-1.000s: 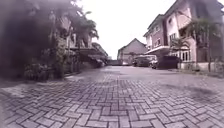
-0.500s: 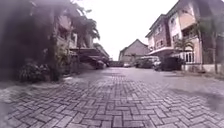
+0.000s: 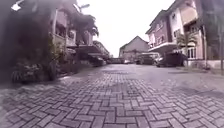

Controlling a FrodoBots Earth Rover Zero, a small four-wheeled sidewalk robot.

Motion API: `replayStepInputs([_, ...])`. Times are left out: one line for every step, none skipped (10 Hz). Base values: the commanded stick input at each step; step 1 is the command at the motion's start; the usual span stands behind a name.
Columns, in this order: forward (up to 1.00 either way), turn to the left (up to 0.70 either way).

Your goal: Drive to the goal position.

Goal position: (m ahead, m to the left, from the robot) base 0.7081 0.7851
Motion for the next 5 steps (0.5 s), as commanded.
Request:
replayStepInputs([0.69, 0.03])
replayStepInputs([0.69, 0.03])
replayStepInputs([0.69, 0.03])
replayStepInputs([0.69, 0.03])
replayStepInputs([0.69, 0.03])
